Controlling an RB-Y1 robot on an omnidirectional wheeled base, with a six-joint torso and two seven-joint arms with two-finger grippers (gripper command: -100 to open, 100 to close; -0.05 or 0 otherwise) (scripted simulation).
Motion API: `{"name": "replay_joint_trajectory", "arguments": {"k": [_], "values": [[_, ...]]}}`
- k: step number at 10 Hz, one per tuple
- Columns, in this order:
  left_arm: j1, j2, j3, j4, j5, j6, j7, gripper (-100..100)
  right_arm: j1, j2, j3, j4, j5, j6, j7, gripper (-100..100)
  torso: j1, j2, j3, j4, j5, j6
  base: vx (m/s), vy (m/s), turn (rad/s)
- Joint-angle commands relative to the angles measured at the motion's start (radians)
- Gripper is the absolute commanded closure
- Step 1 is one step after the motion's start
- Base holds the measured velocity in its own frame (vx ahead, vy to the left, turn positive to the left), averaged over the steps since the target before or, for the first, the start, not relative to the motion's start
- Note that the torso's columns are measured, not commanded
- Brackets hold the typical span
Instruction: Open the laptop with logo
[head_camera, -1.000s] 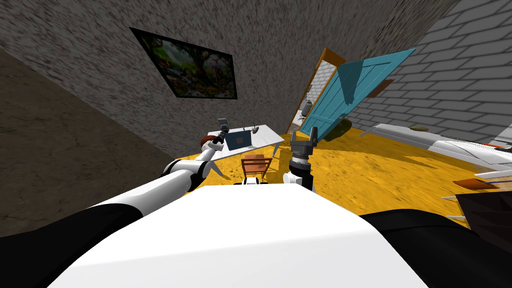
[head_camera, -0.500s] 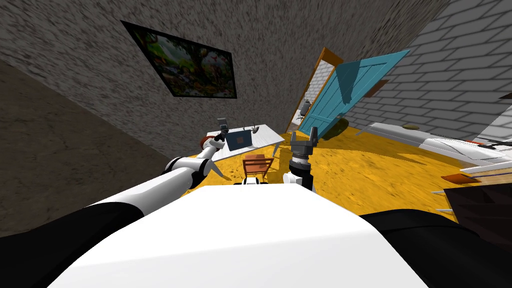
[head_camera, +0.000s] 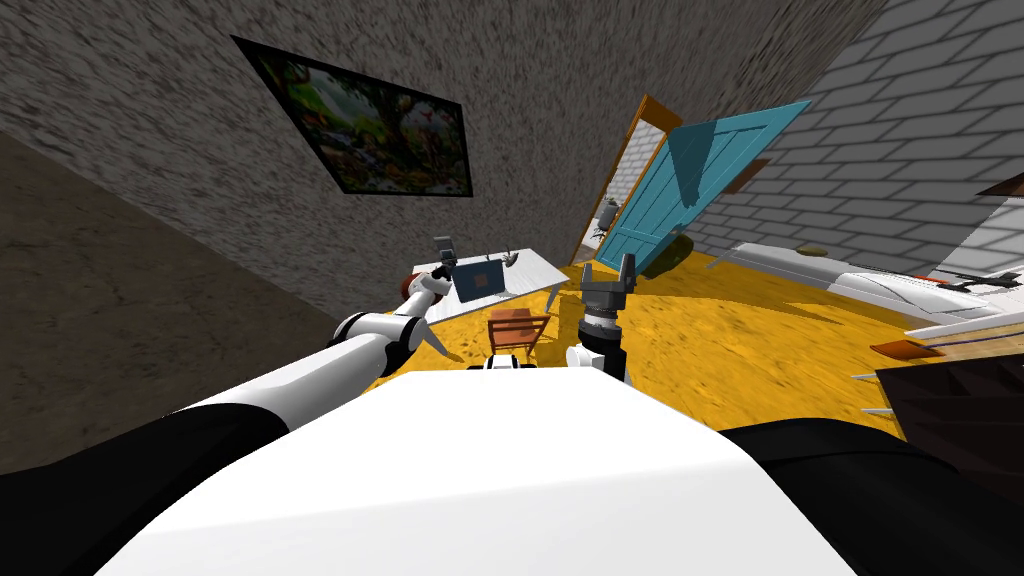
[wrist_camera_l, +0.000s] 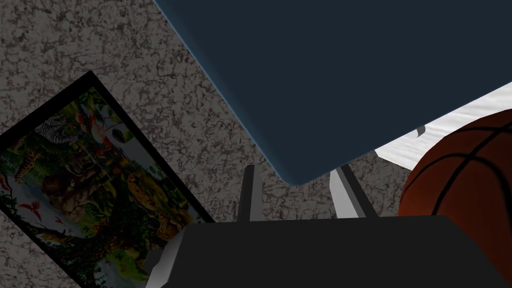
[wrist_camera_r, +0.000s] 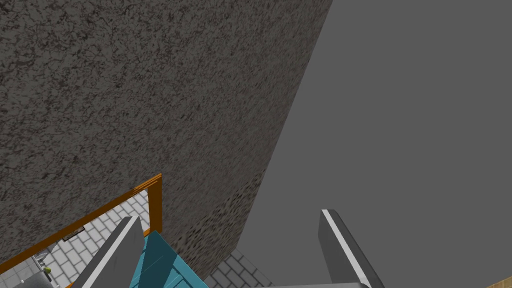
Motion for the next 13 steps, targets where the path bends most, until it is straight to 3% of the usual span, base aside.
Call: {"name": "replay_joint_trajectory", "arguments": {"k": [1, 3, 13], "values": [[-0.004, -0.003, -0.003, -0.012, -0.006, 0.034, 0.011, 100, 0.000, 0.000, 0.000, 0.000, 0.000, 0.000, 0.000, 0, 0.000, 0.001, 0.000, 0.000, 0.000, -0.001, 0.008, 0.027, -0.018], [-0.041, -0.019, 0.000, 0.015, 0.019, 0.109, 0.013, 100, 0.000, 0.000, 0.000, 0.000, 0.000, 0.000, 0.000, 0, -0.001, 0.001, 0.001, 0.002, -0.001, 0.001, 0.042, 0.103, -0.068], [-0.126, -0.058, 0.007, 0.090, 0.082, 0.332, 0.015, 100, 0.000, 0.000, 0.000, 0.000, 0.000, 0.000, 0.000, 0, -0.003, 0.004, 0.003, 0.001, -0.001, -0.001, 0.036, 0.086, -0.055]]}}
